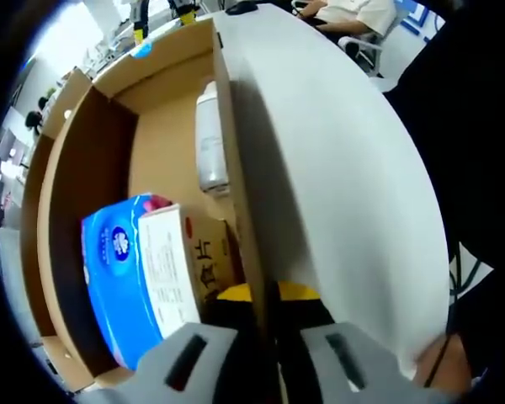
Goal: Operate the shoe box by opening the lid, removing the specified soft item, and placing it in the target area until the item is outside and the box remains undamaged.
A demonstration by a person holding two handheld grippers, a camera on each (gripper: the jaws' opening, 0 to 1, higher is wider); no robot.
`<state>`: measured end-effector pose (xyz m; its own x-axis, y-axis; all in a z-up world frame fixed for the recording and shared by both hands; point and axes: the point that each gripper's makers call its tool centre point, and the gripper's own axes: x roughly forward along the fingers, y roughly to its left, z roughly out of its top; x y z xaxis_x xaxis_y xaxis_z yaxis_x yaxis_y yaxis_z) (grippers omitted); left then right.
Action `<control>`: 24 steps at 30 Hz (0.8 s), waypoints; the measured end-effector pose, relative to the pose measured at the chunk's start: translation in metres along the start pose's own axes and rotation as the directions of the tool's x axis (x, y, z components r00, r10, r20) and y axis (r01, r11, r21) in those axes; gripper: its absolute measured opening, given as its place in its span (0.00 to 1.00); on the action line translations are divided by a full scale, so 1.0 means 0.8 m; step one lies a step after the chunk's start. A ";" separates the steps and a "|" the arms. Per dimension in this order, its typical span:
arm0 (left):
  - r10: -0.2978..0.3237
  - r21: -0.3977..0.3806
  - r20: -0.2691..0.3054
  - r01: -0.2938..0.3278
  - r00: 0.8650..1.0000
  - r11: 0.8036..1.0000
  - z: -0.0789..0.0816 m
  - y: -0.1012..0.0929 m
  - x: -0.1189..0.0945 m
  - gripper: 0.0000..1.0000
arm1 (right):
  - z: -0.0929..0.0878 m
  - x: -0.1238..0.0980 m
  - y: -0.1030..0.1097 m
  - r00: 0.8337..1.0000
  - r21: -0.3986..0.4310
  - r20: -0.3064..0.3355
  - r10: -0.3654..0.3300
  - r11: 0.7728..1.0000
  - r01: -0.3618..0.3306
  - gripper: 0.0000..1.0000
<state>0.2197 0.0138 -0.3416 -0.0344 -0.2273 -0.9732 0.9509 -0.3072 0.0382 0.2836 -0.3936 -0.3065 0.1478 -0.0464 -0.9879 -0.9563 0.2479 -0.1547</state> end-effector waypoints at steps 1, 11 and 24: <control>0.000 0.001 0.001 0.000 1.000 1.000 0.000 0.000 0.000 0.04 | 0.003 -0.003 0.000 1.000 0.013 0.015 -0.004 1.000 0.003 0.63; 0.002 0.000 0.000 -0.002 1.000 1.000 0.000 -0.001 0.000 0.04 | 0.026 -0.035 0.001 0.998 0.033 0.049 -0.041 0.999 0.040 0.63; 0.004 -0.003 -0.002 -0.004 1.000 1.000 0.000 -0.001 0.000 0.04 | 0.132 -0.116 0.029 0.973 -0.068 0.223 -0.053 0.995 0.070 0.61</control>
<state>0.2189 0.0143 -0.3415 -0.0301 -0.2263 -0.9736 0.9518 -0.3038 0.0412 0.2744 -0.2812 -0.2194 0.2511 0.1578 -0.9550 -0.9585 0.1778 -0.2227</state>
